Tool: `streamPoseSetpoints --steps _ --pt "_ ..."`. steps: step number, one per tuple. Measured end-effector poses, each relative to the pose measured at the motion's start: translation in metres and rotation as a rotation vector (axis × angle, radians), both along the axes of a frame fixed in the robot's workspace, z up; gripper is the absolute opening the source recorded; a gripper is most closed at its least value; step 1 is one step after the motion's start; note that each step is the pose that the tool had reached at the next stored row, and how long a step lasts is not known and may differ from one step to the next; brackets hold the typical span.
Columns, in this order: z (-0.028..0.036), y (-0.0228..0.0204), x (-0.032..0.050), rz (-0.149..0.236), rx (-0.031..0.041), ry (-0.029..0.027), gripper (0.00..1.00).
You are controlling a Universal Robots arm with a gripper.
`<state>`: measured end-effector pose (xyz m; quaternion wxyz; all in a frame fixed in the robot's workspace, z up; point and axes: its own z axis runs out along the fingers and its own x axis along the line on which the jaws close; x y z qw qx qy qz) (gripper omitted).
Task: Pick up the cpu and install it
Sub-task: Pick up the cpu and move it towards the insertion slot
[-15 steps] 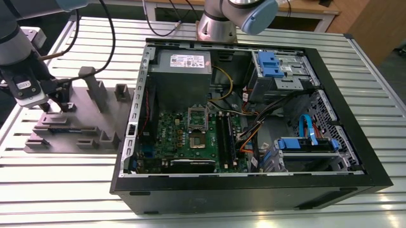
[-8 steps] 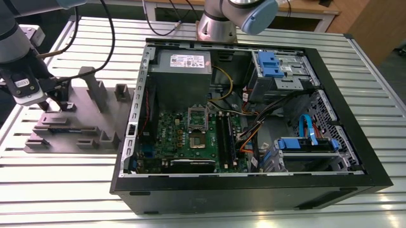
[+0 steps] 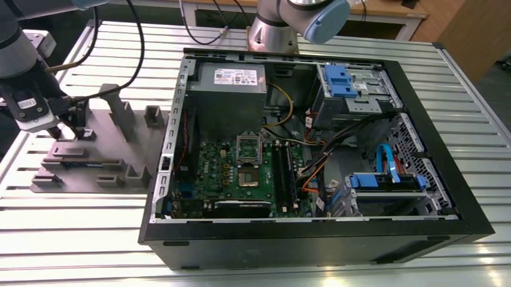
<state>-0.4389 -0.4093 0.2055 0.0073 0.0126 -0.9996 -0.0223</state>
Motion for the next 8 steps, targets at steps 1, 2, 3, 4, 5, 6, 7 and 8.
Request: streamPoseSetpoints --steps 1,2,3,4,5,6,7,8 --pt "0.0002 0.0 0.0 0.0 -0.0001 0.0001 0.47" --pt "0.0004 0.0 0.0 0.0 0.0 0.0001 0.47" --pt "0.0008 0.0 0.0 0.0 0.0 0.0 0.47" --pt "0.0013 0.0 0.0 0.0 0.0 0.0 0.47" --pt "0.0014 0.0 0.0 0.0 0.0 0.0 0.47" --pt "0.0016 0.0 0.0 0.0 0.0 0.0 0.47" --pt "0.0018 0.0 0.0 0.0 -0.0001 0.0 0.47" --pt "0.002 0.0 0.0 0.0 0.0 0.0 0.47"
